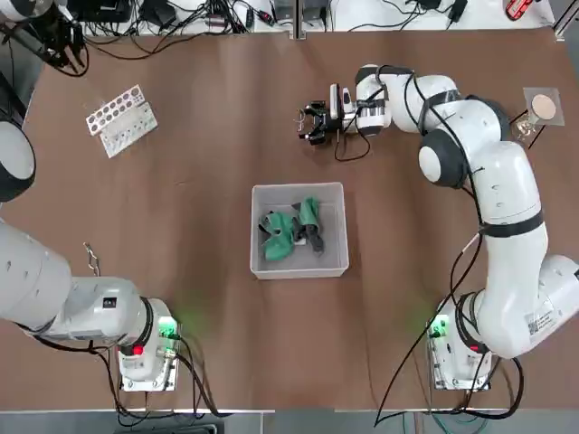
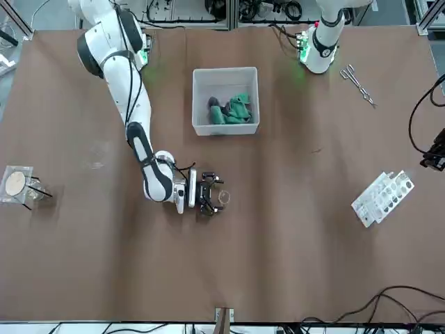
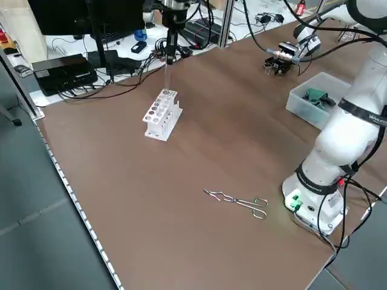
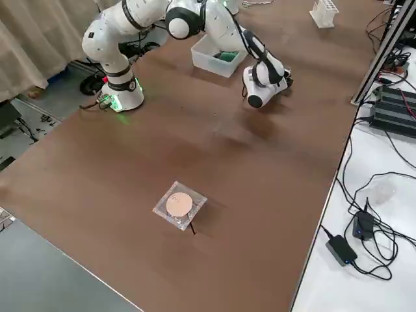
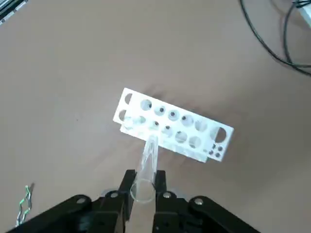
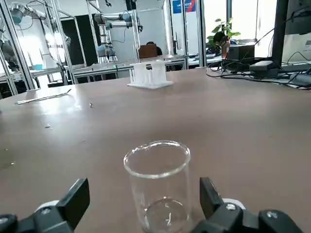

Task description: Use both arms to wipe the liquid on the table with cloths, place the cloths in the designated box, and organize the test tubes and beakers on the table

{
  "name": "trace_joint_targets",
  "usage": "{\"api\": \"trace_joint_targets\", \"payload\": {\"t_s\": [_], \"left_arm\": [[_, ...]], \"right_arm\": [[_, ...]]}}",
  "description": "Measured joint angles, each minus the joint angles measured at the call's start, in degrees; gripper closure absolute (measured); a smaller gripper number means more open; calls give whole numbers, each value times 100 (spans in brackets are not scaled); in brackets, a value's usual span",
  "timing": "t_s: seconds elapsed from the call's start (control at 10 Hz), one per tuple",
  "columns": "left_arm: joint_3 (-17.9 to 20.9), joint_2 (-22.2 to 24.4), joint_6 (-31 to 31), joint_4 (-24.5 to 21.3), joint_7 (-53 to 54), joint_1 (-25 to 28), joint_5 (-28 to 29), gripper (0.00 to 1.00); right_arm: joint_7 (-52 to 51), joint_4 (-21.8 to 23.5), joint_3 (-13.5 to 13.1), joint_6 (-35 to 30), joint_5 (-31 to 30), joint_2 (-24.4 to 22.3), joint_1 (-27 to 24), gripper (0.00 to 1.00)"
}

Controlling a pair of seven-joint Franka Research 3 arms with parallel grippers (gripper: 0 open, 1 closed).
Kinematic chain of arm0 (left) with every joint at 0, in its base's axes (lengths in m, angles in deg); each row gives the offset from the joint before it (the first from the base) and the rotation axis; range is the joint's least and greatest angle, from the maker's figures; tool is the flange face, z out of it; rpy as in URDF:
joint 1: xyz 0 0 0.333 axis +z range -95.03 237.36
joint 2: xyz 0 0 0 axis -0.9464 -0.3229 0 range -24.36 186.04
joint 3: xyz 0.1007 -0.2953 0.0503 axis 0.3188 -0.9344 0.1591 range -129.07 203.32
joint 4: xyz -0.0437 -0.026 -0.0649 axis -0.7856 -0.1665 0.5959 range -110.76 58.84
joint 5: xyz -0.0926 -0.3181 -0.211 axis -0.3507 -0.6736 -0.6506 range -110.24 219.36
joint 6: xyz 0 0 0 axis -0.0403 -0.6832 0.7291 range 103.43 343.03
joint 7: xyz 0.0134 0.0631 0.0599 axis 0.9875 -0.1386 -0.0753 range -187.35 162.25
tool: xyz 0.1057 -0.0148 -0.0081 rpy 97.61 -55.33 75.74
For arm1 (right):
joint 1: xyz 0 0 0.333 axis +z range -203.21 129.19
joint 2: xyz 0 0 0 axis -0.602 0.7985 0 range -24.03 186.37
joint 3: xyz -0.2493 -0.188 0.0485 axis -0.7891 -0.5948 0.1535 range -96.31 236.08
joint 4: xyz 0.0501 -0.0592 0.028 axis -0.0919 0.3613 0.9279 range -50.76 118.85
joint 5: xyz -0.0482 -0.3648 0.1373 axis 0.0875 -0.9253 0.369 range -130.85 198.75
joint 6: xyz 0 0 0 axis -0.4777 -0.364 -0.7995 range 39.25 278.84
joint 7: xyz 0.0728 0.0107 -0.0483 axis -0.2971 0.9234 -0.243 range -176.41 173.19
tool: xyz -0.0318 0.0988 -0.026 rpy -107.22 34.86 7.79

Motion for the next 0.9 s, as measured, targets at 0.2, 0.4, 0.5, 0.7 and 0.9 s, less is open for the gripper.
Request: {"api": "trace_joint_targets", "payload": {"t_s": [0.2,0.4,0.5,0.7,0.9], "left_arm": [[126,-29,305,-181,222,9,-8,79],[119,-144,488,-197,244,4,-23,79],[117,-208,509,-200,244,3,-82,79],[112,-321,516,-203,246,2,-166,79],[102,-376,525,-203,246,-16,-169,79]], "right_arm": [[0,-11,1,4,342,13,99,0],[5,-11,0,22,626,24,263,3],[11,-14,-1,30,641,28,300,8],[24,-18,-20,87,650,32,303,33],[26,-24,-28,159,661,32,303,51]]}}
